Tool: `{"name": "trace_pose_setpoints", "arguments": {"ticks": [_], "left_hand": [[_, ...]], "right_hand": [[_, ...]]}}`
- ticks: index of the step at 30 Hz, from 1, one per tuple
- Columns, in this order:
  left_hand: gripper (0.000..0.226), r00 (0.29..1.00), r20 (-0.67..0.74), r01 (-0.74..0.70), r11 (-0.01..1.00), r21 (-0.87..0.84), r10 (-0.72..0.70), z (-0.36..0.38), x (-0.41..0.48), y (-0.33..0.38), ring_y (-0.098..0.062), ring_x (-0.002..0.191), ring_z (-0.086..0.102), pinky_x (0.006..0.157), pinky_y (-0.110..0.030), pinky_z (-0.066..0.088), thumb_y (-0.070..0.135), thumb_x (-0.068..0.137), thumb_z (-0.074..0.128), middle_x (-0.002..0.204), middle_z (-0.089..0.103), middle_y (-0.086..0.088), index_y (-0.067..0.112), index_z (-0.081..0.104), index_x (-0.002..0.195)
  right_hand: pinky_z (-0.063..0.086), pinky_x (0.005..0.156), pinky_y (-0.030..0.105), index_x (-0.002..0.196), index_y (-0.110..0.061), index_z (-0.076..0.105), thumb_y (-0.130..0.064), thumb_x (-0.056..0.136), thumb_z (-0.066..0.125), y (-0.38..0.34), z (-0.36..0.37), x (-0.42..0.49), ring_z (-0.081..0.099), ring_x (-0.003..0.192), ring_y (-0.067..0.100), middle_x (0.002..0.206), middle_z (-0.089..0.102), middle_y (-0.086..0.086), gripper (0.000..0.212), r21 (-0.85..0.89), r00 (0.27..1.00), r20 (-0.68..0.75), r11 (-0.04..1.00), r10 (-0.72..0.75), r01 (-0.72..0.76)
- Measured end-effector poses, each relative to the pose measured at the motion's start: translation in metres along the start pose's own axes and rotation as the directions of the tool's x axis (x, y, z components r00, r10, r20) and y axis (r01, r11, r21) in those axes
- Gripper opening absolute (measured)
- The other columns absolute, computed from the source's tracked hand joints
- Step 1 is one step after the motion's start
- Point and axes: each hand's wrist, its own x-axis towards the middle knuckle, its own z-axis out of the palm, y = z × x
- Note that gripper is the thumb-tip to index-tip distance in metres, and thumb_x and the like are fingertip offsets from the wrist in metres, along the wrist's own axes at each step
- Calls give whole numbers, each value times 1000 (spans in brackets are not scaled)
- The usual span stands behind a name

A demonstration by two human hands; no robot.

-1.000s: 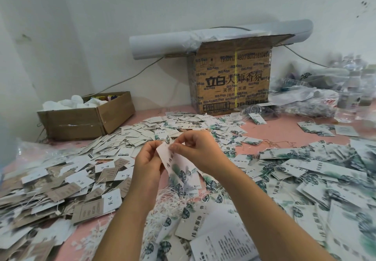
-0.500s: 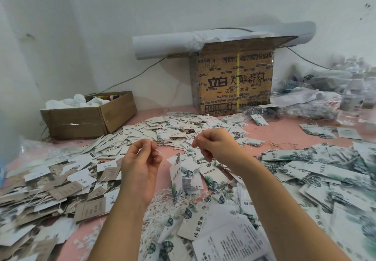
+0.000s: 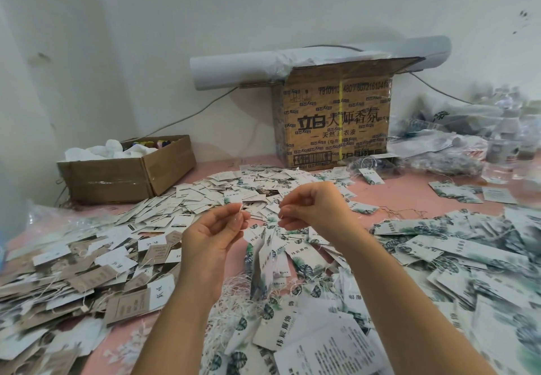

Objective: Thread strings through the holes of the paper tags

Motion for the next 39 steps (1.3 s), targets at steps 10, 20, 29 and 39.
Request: {"name": "trace_pose_setpoints", "arguments": {"ticks": [10,20,29,39], "left_hand": [[19,997,62,24,983,180,-36,4,-4,-1,-4,64,65,60,-16,51,21,70,66,71,72,1,12,68,86],[9,996,92,-43,944,327,13,9,-7,3,-1,60,61,57,-16,48,23,76,68,68,70,5,17,69,84],[14,984,139,-163,871,463,111,11,-8,5,4,58,59,54,-8,44,9,84,65,68,70,10,21,67,78],[17,974,146,-226,761,608,173,11,-8,5,-1,67,63,61,-10,47,12,82,69,70,70,6,27,66,75]], "right_hand": [[57,60,24,77,-6,65,11,81,62,-8,16,-4,67,59,14,66,67,6,18,-156,995,75,985,-62,73],[49,56,19,72,-14,68,-3,77,72,-16,21,-8,56,53,2,58,62,-6,12,-279,968,122,929,-218,244],[39,54,7,77,-13,67,-5,82,67,-16,23,-6,50,51,-10,60,56,-14,10,-419,966,110,870,-236,260],[52,60,19,83,-12,67,-3,79,70,-13,23,-5,56,53,1,65,64,-3,10,-410,975,82,885,-206,222]]}}
